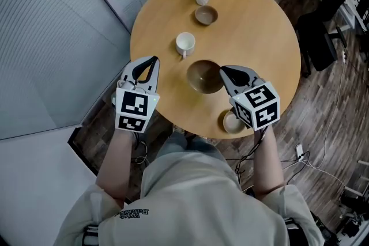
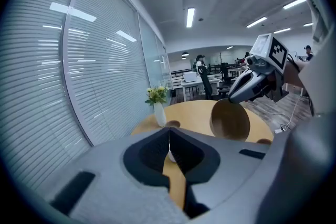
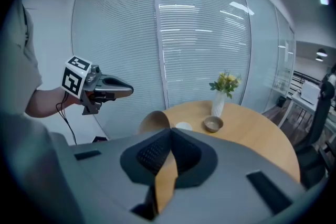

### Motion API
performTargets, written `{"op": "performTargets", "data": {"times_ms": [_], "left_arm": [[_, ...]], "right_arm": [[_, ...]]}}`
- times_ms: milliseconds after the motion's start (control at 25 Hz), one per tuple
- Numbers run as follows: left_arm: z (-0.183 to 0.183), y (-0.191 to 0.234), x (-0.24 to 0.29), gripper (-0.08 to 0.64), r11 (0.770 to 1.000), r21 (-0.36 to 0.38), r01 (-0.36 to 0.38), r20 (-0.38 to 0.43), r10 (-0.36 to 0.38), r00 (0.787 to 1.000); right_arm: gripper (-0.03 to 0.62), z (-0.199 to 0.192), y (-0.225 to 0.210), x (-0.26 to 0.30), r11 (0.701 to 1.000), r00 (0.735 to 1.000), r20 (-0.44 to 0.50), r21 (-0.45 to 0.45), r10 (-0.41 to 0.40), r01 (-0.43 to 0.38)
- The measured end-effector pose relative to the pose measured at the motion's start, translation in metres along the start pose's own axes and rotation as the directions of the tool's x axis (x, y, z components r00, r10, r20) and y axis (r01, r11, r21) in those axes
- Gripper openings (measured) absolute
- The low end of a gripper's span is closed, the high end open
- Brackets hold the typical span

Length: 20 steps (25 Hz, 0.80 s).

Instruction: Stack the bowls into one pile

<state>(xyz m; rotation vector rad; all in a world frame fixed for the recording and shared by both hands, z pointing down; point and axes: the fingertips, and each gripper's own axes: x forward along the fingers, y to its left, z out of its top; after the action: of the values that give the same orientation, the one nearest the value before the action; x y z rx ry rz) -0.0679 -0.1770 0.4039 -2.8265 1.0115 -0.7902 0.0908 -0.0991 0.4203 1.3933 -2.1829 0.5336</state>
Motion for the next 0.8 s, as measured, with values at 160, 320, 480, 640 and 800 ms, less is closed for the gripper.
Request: {"op": "performTargets", "data": {"times_ms": [160, 320, 480, 640, 800], "left_arm": [[0.018, -0.004, -0.001, 0.021, 1.000, 0.014, 0.004, 0.028, -0.005, 1.000], [0.031, -0.013, -0.005, 0.021, 1.000, 0.018, 0.009, 0.048, -0.010, 0.999], [0.038, -0.020, -0.005, 0.021, 1.000, 0.014, 0.018, 0.058, -0.019, 0.998], [0.043, -0.023, -0.001, 0.021, 1.000, 0.011, 0.022, 0.064, -0.022, 0.998], [0.050, -0.022, 0.005, 0.021, 1.000, 0.013, 0.017, 0.074, -0.018, 0.997]], "right_arm": [[0.029, 0.008, -0.010, -0.013, 1.000, 0.999, 0.030, 0.017, -0.023, 0.022], [0.029, 0.006, -0.016, -0.024, 0.999, 0.999, 0.034, 0.029, -0.035, 0.034], [0.029, 0.008, -0.023, -0.028, 0.998, 0.998, 0.041, 0.031, -0.048, 0.047], [0.029, 0.017, -0.031, -0.027, 0.997, 0.996, 0.072, 0.067, -0.050, 0.045], [0.029, 0.032, -0.040, -0.022, 0.994, 0.993, 0.113, 0.103, -0.046, 0.034]]}}
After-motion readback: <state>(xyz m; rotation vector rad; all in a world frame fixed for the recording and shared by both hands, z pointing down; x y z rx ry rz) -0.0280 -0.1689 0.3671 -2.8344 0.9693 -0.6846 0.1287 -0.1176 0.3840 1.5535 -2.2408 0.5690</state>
